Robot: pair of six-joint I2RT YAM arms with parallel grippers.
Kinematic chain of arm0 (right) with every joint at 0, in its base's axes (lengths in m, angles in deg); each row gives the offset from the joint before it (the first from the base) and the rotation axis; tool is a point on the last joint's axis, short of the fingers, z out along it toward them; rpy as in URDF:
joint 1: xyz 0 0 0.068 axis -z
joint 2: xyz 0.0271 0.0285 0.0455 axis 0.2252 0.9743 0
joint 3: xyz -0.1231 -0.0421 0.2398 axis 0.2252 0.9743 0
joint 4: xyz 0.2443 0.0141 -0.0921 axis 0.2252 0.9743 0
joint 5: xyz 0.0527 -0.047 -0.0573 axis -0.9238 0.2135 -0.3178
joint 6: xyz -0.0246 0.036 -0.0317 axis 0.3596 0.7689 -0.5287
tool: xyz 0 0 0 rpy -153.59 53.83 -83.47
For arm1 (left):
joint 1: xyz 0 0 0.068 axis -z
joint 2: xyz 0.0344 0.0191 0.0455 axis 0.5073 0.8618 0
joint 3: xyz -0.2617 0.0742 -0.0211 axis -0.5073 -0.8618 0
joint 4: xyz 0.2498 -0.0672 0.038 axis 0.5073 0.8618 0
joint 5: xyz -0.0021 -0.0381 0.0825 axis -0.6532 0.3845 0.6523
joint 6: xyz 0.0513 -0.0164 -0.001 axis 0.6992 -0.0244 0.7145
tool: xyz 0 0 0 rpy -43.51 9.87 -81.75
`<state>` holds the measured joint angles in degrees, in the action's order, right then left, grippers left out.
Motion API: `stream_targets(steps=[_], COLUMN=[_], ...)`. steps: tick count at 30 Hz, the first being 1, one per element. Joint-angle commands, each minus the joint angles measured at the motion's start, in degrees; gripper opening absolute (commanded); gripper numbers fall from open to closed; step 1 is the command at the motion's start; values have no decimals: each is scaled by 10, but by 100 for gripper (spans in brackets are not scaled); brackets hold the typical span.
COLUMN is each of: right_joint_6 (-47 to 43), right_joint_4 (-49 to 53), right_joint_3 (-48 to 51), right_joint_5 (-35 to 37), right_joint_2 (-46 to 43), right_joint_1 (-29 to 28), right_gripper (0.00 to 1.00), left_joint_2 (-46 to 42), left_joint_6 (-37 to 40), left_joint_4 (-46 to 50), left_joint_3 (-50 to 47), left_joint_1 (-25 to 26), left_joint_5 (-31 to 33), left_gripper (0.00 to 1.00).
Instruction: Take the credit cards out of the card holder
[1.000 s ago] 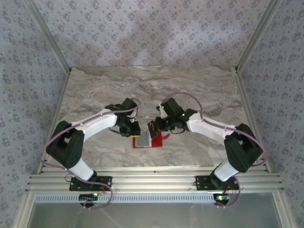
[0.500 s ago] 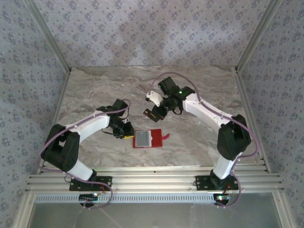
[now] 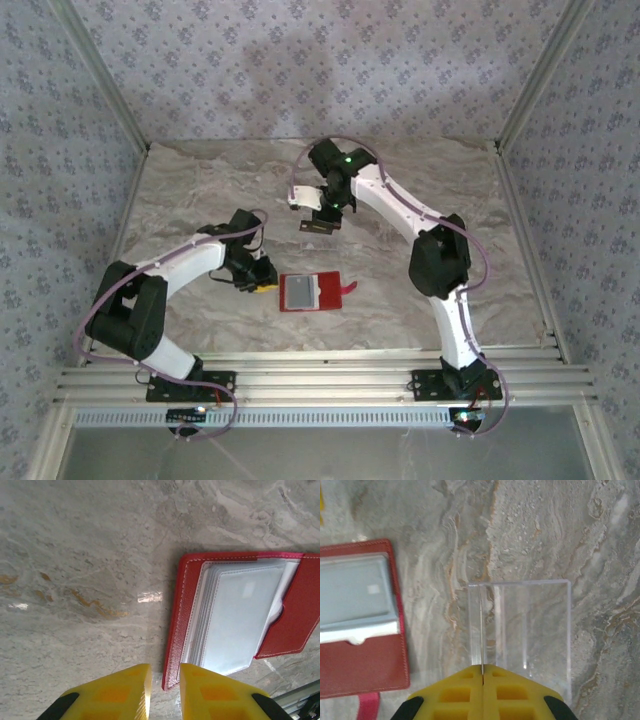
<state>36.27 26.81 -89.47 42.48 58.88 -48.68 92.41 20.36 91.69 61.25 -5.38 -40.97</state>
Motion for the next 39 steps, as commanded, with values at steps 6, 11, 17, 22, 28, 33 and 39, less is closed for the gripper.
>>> stream_targets(steps=[6,11,17,22,28,33,39], right_joint_6=[-69,-73,-84,-82,-74,-73,-64], right_joint_4=[36,47,103,113,108,104,65], right_joint_3=[-62,-77,-77,-78,-80,-98,-93], right_joint_5=[48,44,8,-1,-4,10,53], right_joint_2=[70,101,109,121,129,127,93], right_joint_1=[6,7,7,7,8,8,12], right_gripper=[0,0,0,1,12,19,22], left_joint_2=[8,13,14,15,17,19,13], left_joint_6=[23,33,37,39,33,35,32], left_joint_4=[3,9,11,13,6,3,3], left_joint_3=[5,7,6,6,4,4,4], left_joint_1=[-26,-36,-43,-45,-44,-44,-44], left_joint_5=[-21,-24,-25,-26,-31,-32,-32], left_gripper=[23,23,23,23,23,23,23])
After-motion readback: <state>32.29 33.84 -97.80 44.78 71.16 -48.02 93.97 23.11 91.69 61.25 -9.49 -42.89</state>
